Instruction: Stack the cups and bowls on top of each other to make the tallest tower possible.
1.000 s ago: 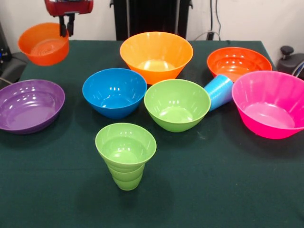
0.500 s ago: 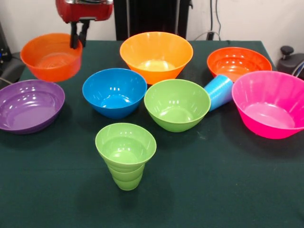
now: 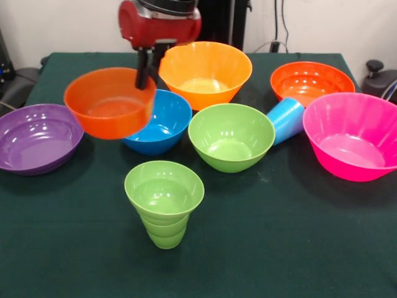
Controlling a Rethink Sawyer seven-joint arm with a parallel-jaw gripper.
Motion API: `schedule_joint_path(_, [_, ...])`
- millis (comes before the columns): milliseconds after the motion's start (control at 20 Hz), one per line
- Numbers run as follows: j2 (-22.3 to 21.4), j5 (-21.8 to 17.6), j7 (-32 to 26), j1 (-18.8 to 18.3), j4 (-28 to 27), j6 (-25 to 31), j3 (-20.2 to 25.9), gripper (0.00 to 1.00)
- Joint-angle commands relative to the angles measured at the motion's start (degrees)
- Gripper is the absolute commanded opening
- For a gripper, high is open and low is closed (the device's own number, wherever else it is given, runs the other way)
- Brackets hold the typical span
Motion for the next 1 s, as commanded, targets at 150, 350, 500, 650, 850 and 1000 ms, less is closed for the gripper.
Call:
schedule_joint_path(150, [6.1, 2.6, 11.9, 3.7, -9.2, 11.0, 1.9, 0.0])
schedule_joint_path(350, [9.5, 2.8, 12.3, 4.5, -11.7, 9.6, 1.7, 0.0])
schedule_joint_path(500, [13.5, 3.2, 13.4, 5.8, -16.7, 10.7, 1.4, 0.0])
schedule_joint_path(650, [15.7, 3.9, 13.7, 6.3, -18.9, 10.3, 1.2, 0.0])
schedule_joint_path(850, [16.6, 4.5, 14.3, 6.6, -18.8, 8.7, 0.8, 0.0])
schedule_joint_path(1000, [16.4, 4.8, 14.5, 6.7, -18.7, 8.2, 0.8, 0.0])
